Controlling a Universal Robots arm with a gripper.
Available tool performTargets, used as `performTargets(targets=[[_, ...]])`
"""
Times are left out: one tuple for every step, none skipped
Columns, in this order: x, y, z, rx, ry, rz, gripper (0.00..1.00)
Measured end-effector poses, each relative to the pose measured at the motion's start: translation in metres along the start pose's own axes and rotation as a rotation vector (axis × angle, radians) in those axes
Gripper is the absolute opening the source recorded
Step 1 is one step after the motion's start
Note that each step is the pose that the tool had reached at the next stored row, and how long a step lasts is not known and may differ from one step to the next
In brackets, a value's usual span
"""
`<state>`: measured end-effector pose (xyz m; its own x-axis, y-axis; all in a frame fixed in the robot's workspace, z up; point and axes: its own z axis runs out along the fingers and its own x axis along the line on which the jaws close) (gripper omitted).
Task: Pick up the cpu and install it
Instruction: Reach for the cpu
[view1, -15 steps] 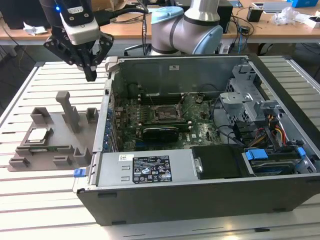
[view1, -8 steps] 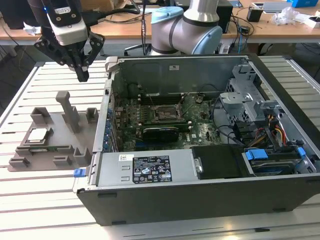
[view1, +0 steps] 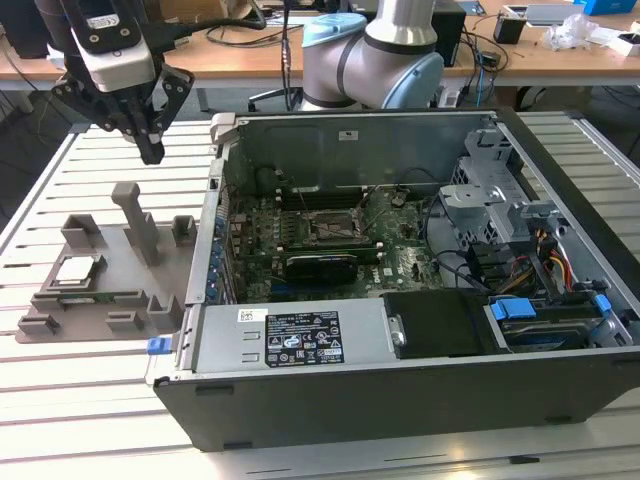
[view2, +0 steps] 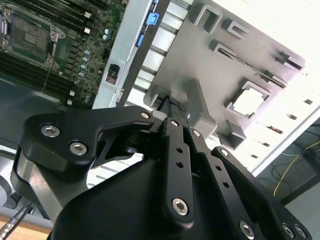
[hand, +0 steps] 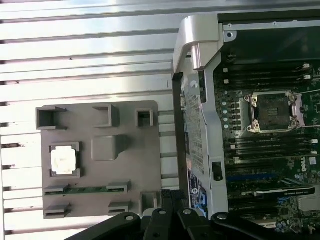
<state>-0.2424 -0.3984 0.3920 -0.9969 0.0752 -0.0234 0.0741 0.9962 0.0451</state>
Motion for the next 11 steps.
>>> performTargets(targets=[[0.0022,-0.0002,0.0,0.0,0.0001,0.0,0.11],[0.0036,-0.0002,0.0,0.0,0.0,0.0,0.11],[0.0047,-0.0003,-0.0001,0.0,0.0001,0.0,0.11],[0.0059,-0.0004,-0.0001,0.0,0.0001,0.0,0.11],[0.0072,-0.0005,-0.0001,-0.0001,0.0,0.0,0.11],[0.0086,-0.0006,-0.0001,0.0,0.0,0.0,0.11],[0.0097,-0.0007,-0.0001,0.0001,0.0,0.0,0.11],[0.0111,-0.0008,-0.0001,0.0,0.0,0.0,0.11],[0.0124,-0.0009,-0.0001,0.0,0.0,0.0,0.11],[0.0203,-0.0014,-0.0001,0.0,0.0001,0.0,0.11],[0.0245,-0.0017,0.0,0.0,0.0,0.0,0.11]])
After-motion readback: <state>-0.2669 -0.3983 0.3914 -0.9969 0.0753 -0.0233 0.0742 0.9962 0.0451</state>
